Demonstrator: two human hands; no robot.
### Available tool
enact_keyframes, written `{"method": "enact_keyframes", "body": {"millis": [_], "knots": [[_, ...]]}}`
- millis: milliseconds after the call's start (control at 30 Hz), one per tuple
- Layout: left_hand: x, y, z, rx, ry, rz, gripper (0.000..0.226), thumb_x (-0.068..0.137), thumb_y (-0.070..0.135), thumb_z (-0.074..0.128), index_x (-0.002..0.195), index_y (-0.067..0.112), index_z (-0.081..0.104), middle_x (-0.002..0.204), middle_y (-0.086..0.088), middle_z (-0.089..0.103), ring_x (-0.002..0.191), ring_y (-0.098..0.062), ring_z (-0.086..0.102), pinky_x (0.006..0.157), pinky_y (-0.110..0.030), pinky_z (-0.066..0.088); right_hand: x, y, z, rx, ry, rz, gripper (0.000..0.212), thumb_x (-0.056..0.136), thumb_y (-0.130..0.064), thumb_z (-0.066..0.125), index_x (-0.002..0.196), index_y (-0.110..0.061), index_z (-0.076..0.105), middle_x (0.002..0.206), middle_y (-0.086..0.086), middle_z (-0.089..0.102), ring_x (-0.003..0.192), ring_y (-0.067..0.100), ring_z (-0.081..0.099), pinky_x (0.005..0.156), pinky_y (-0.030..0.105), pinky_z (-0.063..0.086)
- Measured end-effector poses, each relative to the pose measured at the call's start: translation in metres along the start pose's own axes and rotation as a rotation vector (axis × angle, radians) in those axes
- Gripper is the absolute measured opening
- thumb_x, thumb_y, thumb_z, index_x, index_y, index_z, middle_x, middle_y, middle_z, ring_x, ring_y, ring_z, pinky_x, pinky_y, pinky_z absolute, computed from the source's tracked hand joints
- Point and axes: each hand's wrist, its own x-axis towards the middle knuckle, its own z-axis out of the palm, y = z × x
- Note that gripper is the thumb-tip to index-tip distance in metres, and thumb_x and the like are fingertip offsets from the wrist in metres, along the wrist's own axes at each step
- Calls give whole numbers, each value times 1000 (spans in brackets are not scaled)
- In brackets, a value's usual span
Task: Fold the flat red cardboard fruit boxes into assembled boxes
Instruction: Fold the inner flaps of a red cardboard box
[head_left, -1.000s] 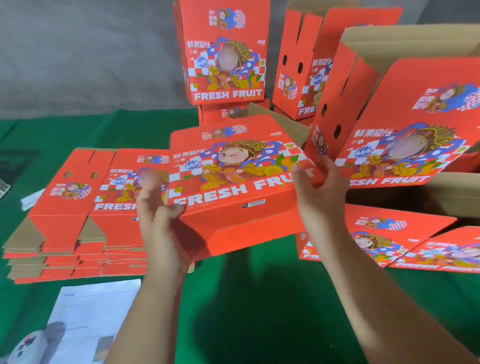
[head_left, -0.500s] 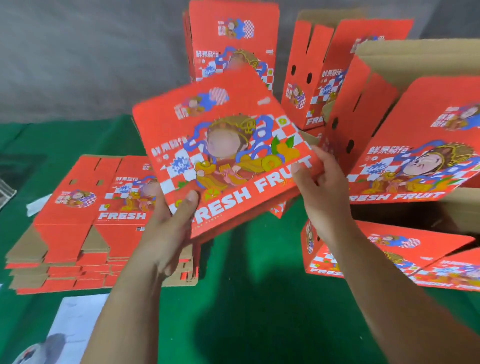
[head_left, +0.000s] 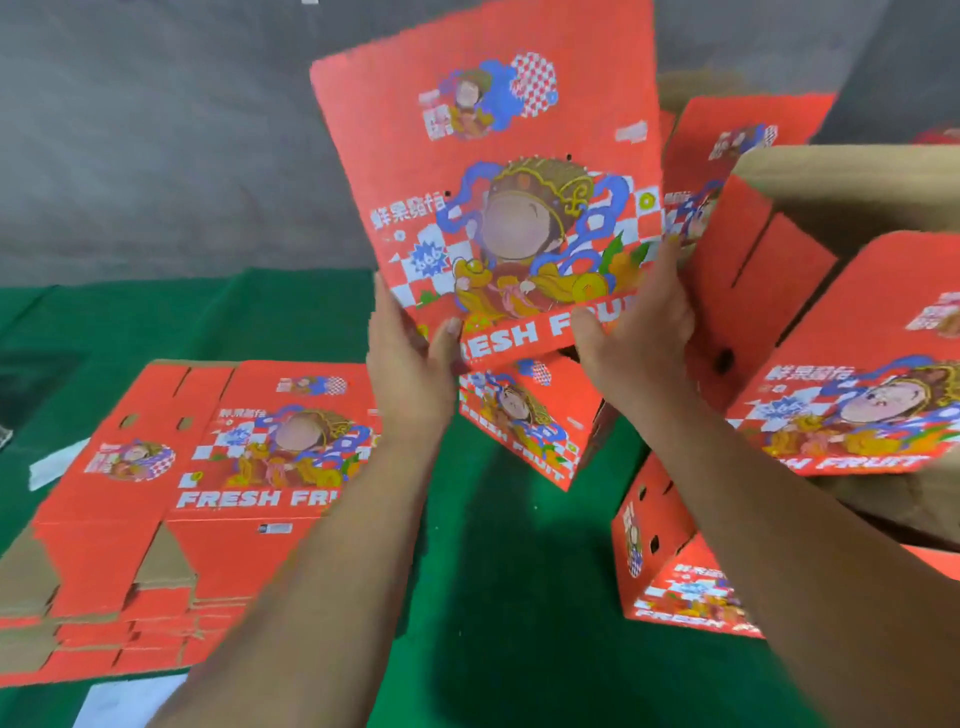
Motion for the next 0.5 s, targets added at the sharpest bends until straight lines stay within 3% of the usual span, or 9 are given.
{"method": "enact_keyframes", "body": {"millis": [33,100,133,200,267,333,367,433,500], "knots": [[22,-3,5,225,-41,-103,67,93,18,68,153,26,40,126,-18,53,110,-33,57,99,-39,50,0,0,4,-47,-31,51,103,84,-31,73,165,-13,11,161,19,33,148,39,31,124,47,20],[59,-5,11,509,-340,-312,58,98,16,61,151,31,42,127,-13,47,109,-34,57,97,-35,54,-4,5,14,-50,-68,164,104,80,-34,74,164,-22,13,155,19,35,144,41,31,121,47,20],[71,-2,14,502,-526,-357,54,101,12,57,151,28,42,119,-8,53,102,-30,59,84,-27,58,-9,10,19,-22,-89,202,103,79,-34,74,162,-24,15,150,18,39,140,41,34,119,47,22],[85,3,26,341,-692,-362,51,103,6,55,149,22,42,114,-7,62,87,-22,59,62,-17,53,-17,19,30,70,-154,258,102,79,-30,77,160,-22,15,147,15,41,138,39,38,119,44,27],[85,6,39,201,-745,-308,72,101,3,58,162,18,23,134,-9,60,91,-16,61,67,-15,52,-22,24,39,203,-207,338,102,82,-22,78,160,-18,13,150,14,40,139,32,41,121,42,30],[79,5,53,148,-810,-206,93,97,-3,60,167,20,3,152,-5,47,121,-19,58,95,-21,51,-19,30,46,361,-195,415,94,84,-14,77,156,-15,16,145,13,47,132,28,51,118,44,37],[76,4,59,132,-815,-168,93,97,-4,60,167,23,5,162,-4,36,139,-19,48,108,-27,46,-16,32,47,410,-179,440,87,84,-10,75,151,-16,19,139,13,53,126,27,55,115,45,41],[70,1,68,50,-763,-150,87,95,-3,59,166,25,17,168,-3,28,144,-15,45,103,-23,50,-10,35,48,448,-134,464,81,86,-9,72,145,-19,19,134,12,58,119,26,59,110,44,45],[60,1,75,-54,-702,-156,82,93,-1,60,164,24,29,159,0,43,125,-2,57,83,-11,52,-6,37,46,435,-83,473,89,86,-14,73,155,-17,16,138,10,58,120,25,59,110,41,45]]}}
